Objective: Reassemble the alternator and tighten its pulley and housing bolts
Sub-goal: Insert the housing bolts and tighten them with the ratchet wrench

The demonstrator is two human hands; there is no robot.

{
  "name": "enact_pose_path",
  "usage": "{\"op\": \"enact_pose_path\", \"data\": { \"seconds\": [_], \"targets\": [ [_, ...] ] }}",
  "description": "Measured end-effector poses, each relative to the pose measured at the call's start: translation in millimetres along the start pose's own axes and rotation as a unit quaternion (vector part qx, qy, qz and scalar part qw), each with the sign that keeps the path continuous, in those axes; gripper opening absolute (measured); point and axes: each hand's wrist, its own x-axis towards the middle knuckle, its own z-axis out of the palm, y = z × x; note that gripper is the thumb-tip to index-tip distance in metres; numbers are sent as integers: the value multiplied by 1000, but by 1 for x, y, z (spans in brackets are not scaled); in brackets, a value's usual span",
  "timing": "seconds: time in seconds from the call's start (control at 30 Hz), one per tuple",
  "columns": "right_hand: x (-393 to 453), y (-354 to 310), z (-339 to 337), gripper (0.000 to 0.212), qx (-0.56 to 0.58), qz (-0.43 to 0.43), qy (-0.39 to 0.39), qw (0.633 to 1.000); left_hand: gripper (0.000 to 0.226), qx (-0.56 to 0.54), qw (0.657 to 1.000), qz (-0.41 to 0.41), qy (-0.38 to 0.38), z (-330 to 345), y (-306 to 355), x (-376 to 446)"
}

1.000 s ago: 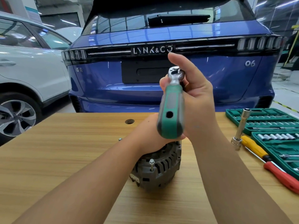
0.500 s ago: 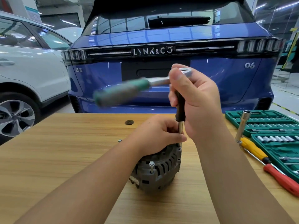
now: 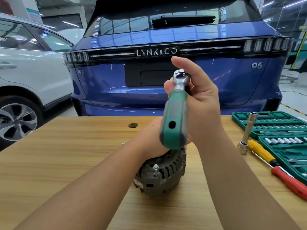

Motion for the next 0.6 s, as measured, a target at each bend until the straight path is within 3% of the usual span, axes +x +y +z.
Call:
{"op": "enact_pose_path", "data": {
  "seconds": [0.2, 0.33, 0.43, 0.6],
  "targets": [
    [2, -6, -13, 50, 157, 125, -52, 978, 6, -18, 1000, 4, -7, 4, 1, 2],
    [2, -4, -9, 40, 84, 133, -31, 987, 2, 10, 1000, -1, 7, -2, 2, 1],
    [2, -8, -5, 20, 42, 135, 23, 990, 7, -13, 1000, -14, -22, -6, 16, -6],
    [3, -8, -6, 23, -83, 112, 133, 981, 13, 26, 998, -44, -46, -10, 28, -10]
  ]
}}
